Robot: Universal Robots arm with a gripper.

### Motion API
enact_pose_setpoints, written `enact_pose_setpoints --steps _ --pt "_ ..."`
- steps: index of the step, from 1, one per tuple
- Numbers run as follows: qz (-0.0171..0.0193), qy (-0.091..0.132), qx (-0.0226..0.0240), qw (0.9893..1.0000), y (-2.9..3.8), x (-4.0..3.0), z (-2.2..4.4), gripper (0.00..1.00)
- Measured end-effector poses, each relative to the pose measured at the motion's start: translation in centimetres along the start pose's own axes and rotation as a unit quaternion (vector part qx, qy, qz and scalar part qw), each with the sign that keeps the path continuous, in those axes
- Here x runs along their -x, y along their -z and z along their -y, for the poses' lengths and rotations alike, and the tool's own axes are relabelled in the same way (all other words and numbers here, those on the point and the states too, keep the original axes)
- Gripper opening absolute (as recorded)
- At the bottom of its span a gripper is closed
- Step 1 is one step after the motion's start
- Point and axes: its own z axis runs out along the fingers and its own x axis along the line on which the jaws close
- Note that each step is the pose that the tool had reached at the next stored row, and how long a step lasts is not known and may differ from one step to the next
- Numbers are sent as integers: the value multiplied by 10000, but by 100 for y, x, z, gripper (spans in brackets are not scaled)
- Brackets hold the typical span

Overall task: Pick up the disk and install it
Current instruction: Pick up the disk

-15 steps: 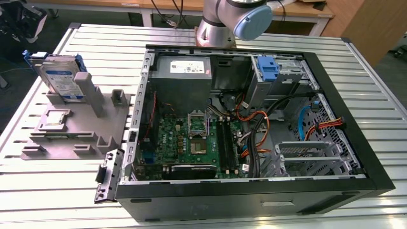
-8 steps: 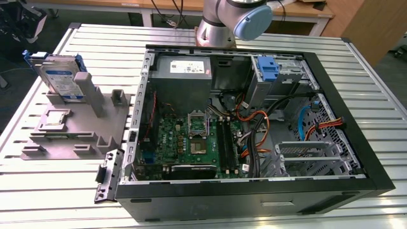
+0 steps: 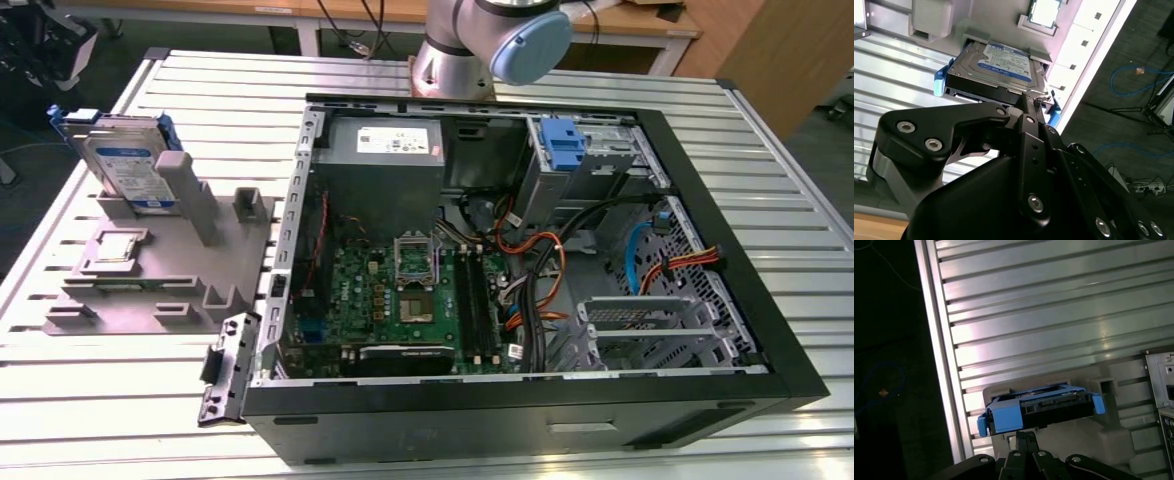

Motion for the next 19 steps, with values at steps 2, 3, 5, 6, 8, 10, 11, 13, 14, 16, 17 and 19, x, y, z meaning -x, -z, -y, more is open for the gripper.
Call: enact_pose_setpoints --steps 2,3,5,6,8,10,11,13,14,16,17,19 --pt "2 -43 1 10000 0 0 0 10" --pt "3 -65 1 10000 0 -1 0 10" --pt "5 -106 1 9999 0 -1 0 10" --pt "7 -126 1 9999 0 -1 0 10" --pt "9 -170 2 9999 0 -2 0 10" --pt "11 -214 3 9998 0 -2 0 10" --pt "12 -233 3 9997 0 -2 0 10" --pt "14 -272 3 9996 -1 -4 0 10" --pt "15 -292 4 9996 -1 -4 1 10" --pt "17 -328 4 9995 -1 -4 0 10" --pt "18 -346 4 9994 0 -5 1 10" --pt "21 -388 5 9992 -1 -6 1 10"
